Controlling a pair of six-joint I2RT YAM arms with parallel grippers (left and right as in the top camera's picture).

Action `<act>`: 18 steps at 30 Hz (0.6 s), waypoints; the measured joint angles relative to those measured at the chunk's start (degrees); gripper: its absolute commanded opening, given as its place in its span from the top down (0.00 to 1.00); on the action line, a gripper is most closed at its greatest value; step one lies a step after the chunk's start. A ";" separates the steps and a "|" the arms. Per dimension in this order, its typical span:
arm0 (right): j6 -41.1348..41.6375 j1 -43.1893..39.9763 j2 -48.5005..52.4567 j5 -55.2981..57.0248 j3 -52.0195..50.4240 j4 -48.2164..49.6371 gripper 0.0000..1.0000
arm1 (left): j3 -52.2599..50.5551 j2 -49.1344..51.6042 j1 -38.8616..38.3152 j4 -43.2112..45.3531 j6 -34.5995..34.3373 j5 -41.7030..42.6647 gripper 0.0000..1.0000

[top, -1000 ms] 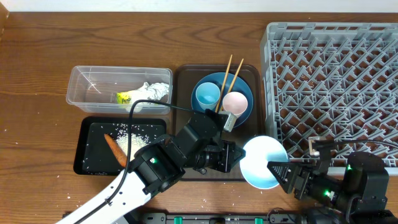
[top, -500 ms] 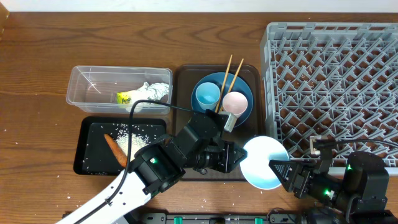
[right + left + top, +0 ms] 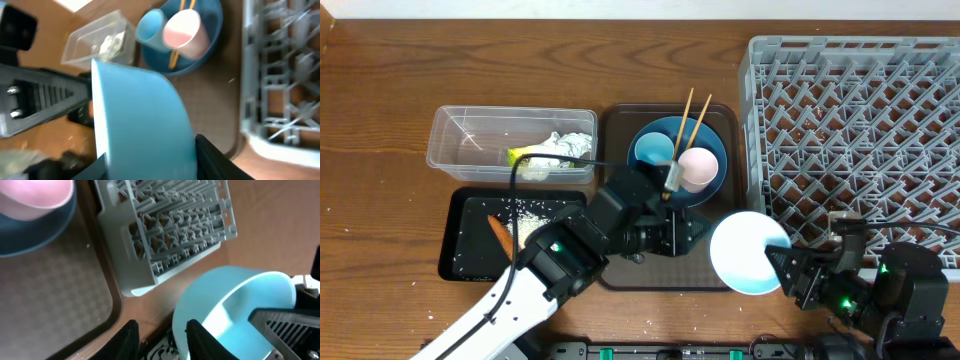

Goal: Sort waste into correct bins and load items into the dishwasher rack

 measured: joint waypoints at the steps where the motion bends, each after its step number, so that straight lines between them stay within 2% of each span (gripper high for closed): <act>1: -0.35 0.00 0.00 1.42 0.00 0.57 0.64 | 0.00 0.00 0.42 0.04 -0.02 0.00 0.66; 12: -2.99 0.00 4.28 9.42 0.00 6.34 0.64 | 0.00 0.00 1.40 -0.26 3.13 -0.02 0.64; 15: -3.43 0.00 6.69 11.74 0.00 7.76 0.62 | 0.00 0.00 1.40 -3.26 4.37 -1.60 0.65; 18: -3.72 0.00 9.55 12.59 0.00 7.82 0.60 | -0.04 0.00 1.40 -10.54 4.92 -5.84 0.65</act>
